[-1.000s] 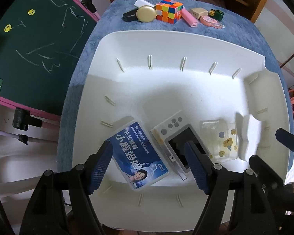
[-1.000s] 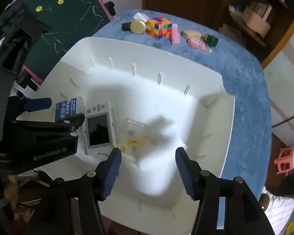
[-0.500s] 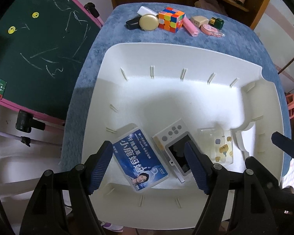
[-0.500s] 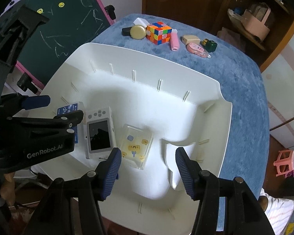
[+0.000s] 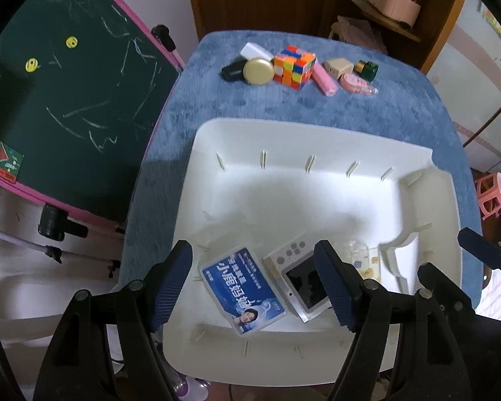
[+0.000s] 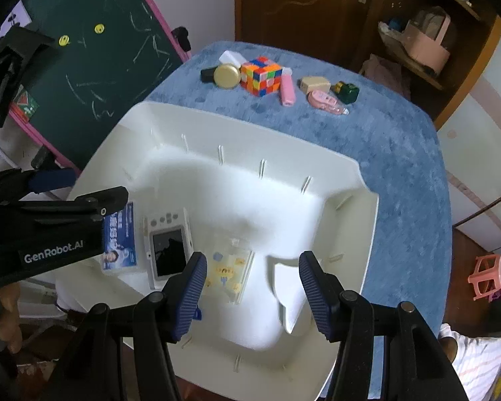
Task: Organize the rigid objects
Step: 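Lift both open tools out of the tray, then reach the left tool toward the white cube while the right tool approaches the Rubik's cube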
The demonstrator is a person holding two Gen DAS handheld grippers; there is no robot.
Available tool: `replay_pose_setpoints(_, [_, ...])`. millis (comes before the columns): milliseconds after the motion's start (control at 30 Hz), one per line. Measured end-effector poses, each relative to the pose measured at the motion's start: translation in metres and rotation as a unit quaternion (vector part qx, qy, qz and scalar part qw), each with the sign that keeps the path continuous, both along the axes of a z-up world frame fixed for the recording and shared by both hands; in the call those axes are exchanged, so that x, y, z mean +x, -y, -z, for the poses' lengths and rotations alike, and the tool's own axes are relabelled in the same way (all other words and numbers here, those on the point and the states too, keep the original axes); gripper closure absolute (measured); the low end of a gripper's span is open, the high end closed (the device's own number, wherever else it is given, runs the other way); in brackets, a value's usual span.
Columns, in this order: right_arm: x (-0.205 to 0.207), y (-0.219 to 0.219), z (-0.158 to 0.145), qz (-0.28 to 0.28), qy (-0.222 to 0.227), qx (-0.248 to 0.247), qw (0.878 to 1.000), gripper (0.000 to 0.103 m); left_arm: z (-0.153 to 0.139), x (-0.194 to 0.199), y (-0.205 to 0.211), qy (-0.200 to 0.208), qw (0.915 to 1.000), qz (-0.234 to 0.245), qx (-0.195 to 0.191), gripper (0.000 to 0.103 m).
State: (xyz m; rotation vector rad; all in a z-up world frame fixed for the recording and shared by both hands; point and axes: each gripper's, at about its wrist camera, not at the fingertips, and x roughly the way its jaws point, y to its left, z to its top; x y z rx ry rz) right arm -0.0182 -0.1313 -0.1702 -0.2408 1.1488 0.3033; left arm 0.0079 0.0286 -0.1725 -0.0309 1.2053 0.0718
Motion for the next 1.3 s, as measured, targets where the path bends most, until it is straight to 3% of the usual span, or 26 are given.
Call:
replay_pose_setpoints(367, [0.005,0.014,-0.032,0.013,0.031,0.024,0.999,0.045,-0.044,0.02,-0.004,0.045,0.9989,0.01,-0.008,0.025])
replay_pose_setpoints(667, [0.035,0.028,-0.056,0.049,0.037,0.06,0.996,0.045,-0.069,0.072,-0.01,0.07,0.9972,0.025,0.0,0.025])
replay_pose_setpoints(933, [0.08,0.025,-0.065,0.075,0.04,0.074,0.994,0.045,-0.068,0.147,-0.022,0.048,0.9968,0.063,0.006,0.025])
replay_pose_setpoints(1167, [0.131,0.006,-0.061,0.095,0.024,0.094,0.991,0.045,-0.045,0.229,-0.044,-0.012,0.998,0.059,-0.022,0.025])
replay_pose_setpoints(1300, [0.166,-0.006,-0.052,0.111,0.012,0.105,0.988,0.045,-0.023,0.271,-0.056,-0.047,0.9958,0.047,-0.063,0.025])
